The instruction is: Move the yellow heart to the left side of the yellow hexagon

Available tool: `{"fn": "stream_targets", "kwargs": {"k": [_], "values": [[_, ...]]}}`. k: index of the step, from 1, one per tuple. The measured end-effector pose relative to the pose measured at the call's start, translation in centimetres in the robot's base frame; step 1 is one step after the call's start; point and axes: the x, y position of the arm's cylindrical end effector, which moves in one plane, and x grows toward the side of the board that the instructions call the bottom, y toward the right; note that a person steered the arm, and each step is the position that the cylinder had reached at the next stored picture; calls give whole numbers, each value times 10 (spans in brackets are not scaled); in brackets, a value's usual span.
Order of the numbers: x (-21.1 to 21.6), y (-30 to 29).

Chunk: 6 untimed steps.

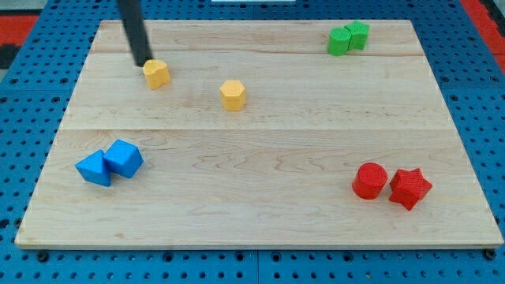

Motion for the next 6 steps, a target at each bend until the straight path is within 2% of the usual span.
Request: {"fn": "stream_targets", "kwargs": {"k": [1, 2, 3, 4, 5, 6], "values": [[6, 21], [24, 80], [33, 77], [33, 41], [61, -18], [133, -43]]}}
